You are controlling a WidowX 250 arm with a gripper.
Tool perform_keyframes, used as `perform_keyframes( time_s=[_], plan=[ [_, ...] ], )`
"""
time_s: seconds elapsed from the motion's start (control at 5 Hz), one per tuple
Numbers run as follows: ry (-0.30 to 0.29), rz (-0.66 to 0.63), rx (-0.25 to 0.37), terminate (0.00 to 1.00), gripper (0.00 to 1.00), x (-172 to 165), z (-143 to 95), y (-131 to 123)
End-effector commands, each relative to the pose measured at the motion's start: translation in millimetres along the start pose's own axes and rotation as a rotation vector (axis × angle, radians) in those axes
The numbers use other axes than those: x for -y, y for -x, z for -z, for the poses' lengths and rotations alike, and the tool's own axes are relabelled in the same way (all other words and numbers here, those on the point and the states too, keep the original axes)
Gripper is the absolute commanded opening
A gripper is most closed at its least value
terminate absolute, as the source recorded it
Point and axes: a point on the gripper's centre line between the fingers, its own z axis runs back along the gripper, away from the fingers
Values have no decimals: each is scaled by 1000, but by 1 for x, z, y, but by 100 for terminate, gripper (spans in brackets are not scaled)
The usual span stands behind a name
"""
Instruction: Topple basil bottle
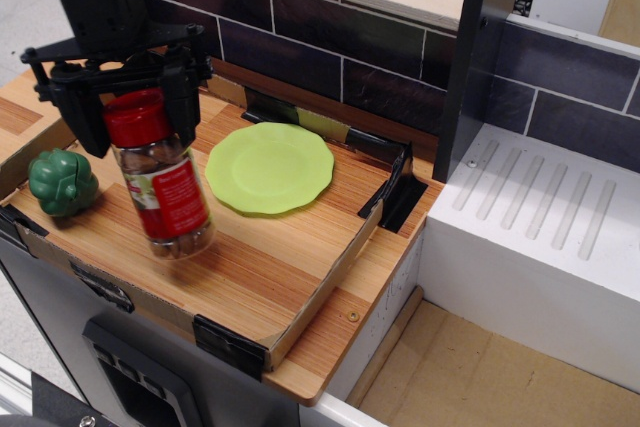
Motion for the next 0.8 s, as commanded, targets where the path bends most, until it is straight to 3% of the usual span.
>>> perform_keyframes(
  time_s=[0.0, 0.2, 0.6],
  plan=[
    [75, -175, 49, 0, 0, -1, 3, -6],
    [66, -214, 63, 0, 0, -3, 8, -15],
    [-6, -265, 116, 0, 0, -5, 14, -46]
  ],
)
